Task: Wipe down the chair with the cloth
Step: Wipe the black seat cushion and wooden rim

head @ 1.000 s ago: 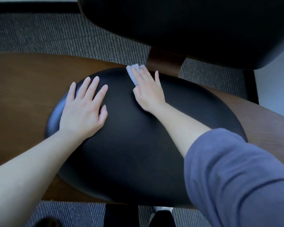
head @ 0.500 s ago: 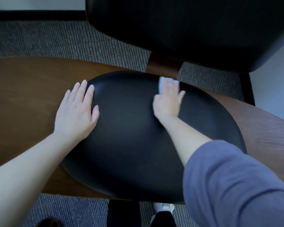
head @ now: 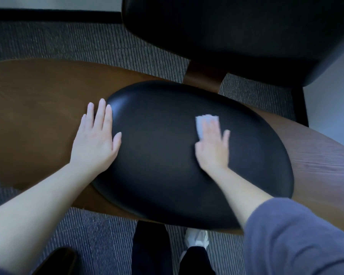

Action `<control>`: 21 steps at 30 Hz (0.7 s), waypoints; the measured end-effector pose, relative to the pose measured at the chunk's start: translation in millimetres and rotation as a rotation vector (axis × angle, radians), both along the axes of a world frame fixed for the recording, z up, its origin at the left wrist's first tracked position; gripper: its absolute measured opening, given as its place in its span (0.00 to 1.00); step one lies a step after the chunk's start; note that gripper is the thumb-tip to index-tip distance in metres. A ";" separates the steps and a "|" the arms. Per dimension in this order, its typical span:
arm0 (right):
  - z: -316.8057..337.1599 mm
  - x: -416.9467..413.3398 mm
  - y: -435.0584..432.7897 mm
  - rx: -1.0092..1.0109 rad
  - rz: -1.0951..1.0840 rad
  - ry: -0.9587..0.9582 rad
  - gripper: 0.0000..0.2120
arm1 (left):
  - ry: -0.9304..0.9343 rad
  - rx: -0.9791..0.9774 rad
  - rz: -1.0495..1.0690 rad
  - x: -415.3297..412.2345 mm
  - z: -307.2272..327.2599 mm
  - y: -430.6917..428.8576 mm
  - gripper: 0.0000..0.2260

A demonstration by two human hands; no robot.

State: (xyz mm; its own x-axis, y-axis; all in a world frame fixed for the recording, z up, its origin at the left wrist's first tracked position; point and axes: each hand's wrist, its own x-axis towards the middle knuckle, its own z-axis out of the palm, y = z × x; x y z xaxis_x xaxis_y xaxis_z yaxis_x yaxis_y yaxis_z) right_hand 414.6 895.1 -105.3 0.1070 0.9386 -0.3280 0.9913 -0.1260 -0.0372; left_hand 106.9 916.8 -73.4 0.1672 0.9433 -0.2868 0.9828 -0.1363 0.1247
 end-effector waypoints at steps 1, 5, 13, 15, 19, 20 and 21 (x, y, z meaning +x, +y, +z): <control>2.3 24.4 -12.8 -0.030 -0.053 -0.057 0.40 | 0.010 -0.001 -0.011 1.7 1.1 -3.4 0.31; 14.4 67.2 -43.3 -0.095 -0.231 -0.167 0.34 | 0.062 0.002 -0.042 9.0 6.1 -21.5 0.33; 18.6 -96.3 -76.1 -0.092 0.110 0.150 0.36 | 0.107 -0.037 -0.103 12.0 8.0 -36.0 0.32; 24.6 -118.0 -88.2 -0.097 0.177 0.266 0.36 | 0.095 -0.037 -0.146 6.6 9.8 -35.3 0.30; 23.9 -89.5 -105.6 -0.102 0.316 0.275 0.37 | 0.102 -0.032 -0.172 1.9 12.0 -41.6 0.30; 23.4 -73.1 -109.4 -0.093 0.292 0.230 0.38 | 0.118 -0.037 -0.172 2.8 11.6 -45.4 0.30; 23.9 -54.6 -114.1 -0.080 0.249 0.160 0.38 | 0.138 -0.043 -0.168 4.0 11.2 -49.6 0.31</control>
